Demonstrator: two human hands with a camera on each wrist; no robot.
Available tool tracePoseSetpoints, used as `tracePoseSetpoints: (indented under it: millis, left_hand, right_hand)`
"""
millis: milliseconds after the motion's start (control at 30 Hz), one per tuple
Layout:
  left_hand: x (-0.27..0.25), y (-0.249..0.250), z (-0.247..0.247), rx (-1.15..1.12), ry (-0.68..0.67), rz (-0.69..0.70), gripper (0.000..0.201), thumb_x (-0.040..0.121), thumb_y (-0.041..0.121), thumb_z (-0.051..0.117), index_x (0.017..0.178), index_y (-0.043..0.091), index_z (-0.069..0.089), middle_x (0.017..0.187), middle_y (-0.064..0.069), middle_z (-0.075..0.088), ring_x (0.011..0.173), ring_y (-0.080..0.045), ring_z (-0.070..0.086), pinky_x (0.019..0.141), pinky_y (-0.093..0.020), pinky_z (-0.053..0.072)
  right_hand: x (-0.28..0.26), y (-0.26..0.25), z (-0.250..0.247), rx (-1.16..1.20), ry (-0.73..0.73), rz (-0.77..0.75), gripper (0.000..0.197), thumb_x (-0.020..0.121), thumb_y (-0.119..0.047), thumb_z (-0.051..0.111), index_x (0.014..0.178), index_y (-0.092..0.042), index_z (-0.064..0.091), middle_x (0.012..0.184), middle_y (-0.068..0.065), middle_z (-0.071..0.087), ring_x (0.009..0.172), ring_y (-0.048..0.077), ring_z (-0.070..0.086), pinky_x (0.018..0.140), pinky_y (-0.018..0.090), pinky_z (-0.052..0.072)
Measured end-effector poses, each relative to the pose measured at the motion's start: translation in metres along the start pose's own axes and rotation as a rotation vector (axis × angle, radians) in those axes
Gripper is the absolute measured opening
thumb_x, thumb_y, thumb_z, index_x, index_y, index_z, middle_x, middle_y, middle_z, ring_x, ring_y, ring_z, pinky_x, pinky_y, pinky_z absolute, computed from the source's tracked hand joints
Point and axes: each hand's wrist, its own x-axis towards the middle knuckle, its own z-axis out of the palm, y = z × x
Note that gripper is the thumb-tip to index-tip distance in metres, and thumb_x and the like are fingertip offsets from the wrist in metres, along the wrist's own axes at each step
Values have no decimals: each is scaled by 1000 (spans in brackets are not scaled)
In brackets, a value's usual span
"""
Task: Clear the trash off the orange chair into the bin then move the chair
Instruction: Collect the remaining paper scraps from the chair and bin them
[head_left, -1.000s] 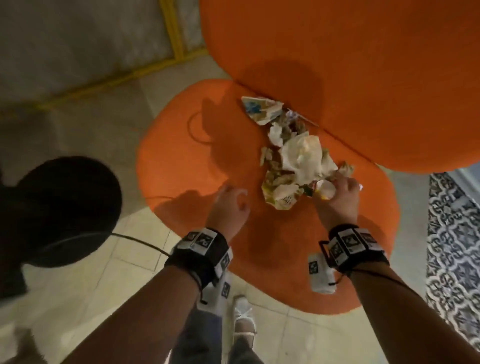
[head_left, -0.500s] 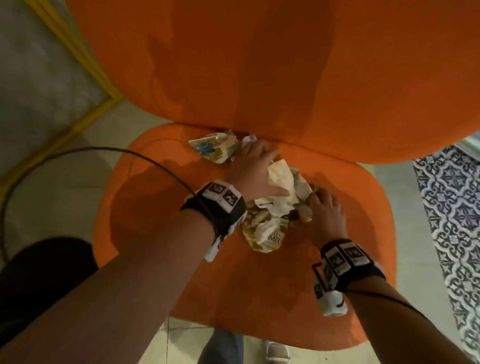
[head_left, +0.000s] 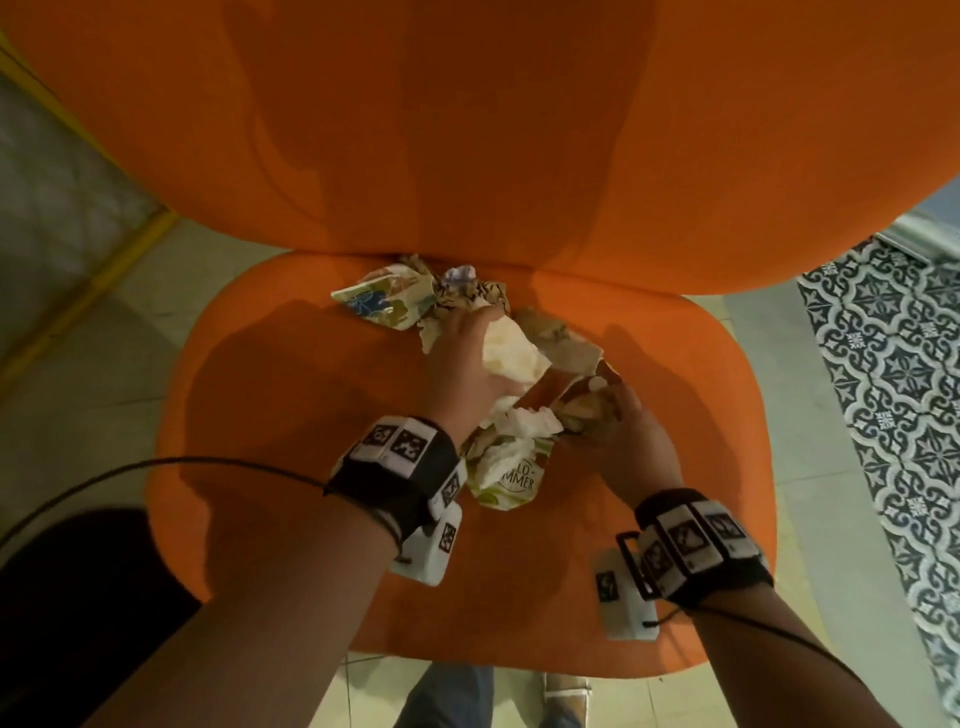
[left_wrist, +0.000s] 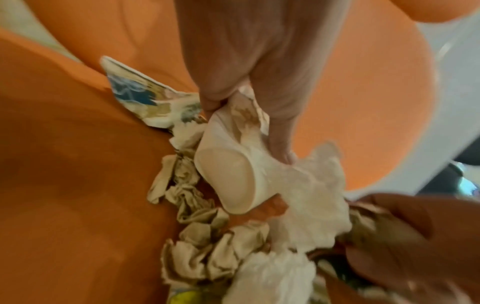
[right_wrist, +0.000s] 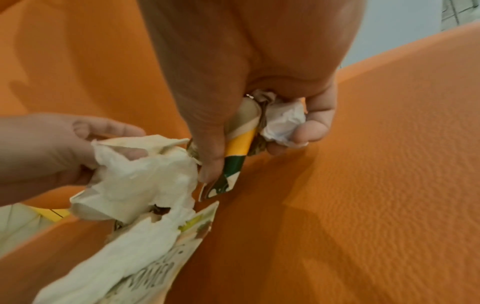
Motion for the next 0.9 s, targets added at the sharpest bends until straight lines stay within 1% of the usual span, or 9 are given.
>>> tracePoseSetpoints:
  millis: [100, 200, 433, 533, 600, 667, 733, 833, 900]
  left_hand:
    - [-15, -9, -20, -168, 145, -133, 78, 64, 15, 84, 131, 17, 46, 138, -5, 44, 127, -19, 40, 100, -28, 36]
    - [-33, -20, -37, -218, 230, -282, 89, 61, 22, 86, 138, 25, 39, 142, 0, 43, 131, -18, 39, 96, -29, 35]
    - [-84, -42, -30, -228, 133, -550, 105, 62, 29, 86, 147, 26, 25, 150, -1, 34, 137, -21, 35, 109, -44, 36]
    - [-94, -45, -13, -441, 122, -661, 108, 56, 35, 87, 146, 22, 29, 148, 1, 37, 133, -21, 40, 104, -40, 40]
    - [-98, -41, 0, -533, 116, -689, 114, 50, 43, 87, 145, 20, 28, 149, -2, 37, 132, -22, 41, 105, -41, 40]
    - [-94, -38, 11, -518, 100, -680, 103, 60, 35, 86, 145, 17, 30, 146, -3, 39, 132, -21, 42, 101, -35, 40]
    - [-87, -37, 14, -534, 103, -686, 89, 65, 24, 85, 140, 16, 37, 140, -2, 45, 126, -21, 47, 95, -32, 42]
    - [-81, -41, 10, -664, 100, -760, 83, 60, 17, 87, 131, 20, 45, 133, -2, 52, 117, -21, 52, 92, -36, 47]
    - [-80, -46, 8, -722, 86, -778, 80, 58, 14, 88, 127, 21, 48, 128, -1, 55, 113, -21, 54, 91, -38, 49]
  right_hand:
    - [-15, -3, -6, 112, 18, 51, 64, 72, -37, 79, 124, -16, 47, 113, 7, 64, 97, 29, 62, 73, 34, 49]
    - [-29, -10, -12, 164, 18, 28, 64, 71, -32, 80, 124, -17, 48, 114, 5, 65, 99, 26, 62, 73, 32, 49]
    - [-54, -37, -11, 267, -76, -40, 59, 72, -31, 80, 120, -19, 48, 99, -10, 55, 89, 13, 54, 69, 26, 42]
    - [-46, -36, 7, 278, -119, 16, 60, 73, -30, 78, 121, -16, 45, 101, -6, 53, 88, 15, 53, 63, 21, 41]
    - [-40, -34, 22, 330, -120, 108, 63, 73, -32, 77, 122, -13, 42, 111, 3, 53, 98, 23, 55, 71, 27, 47]
    - [-38, -32, 37, 392, -97, 182, 65, 72, -37, 74, 123, -14, 42, 120, 9, 50, 108, 29, 53, 85, 41, 50]
    - [-37, -30, 45, 512, -94, 192, 62, 67, -52, 72, 117, -24, 47, 122, 8, 52, 110, 29, 55, 90, 49, 51]
    - [-39, -37, 43, 680, -130, 209, 36, 69, -62, 69, 93, -43, 50, 112, 0, 61, 100, 22, 64, 85, 49, 55]
    - [-39, -39, 42, 705, -135, 173, 38, 64, -62, 73, 91, -44, 53, 107, -4, 63, 95, 18, 66, 81, 47, 58]
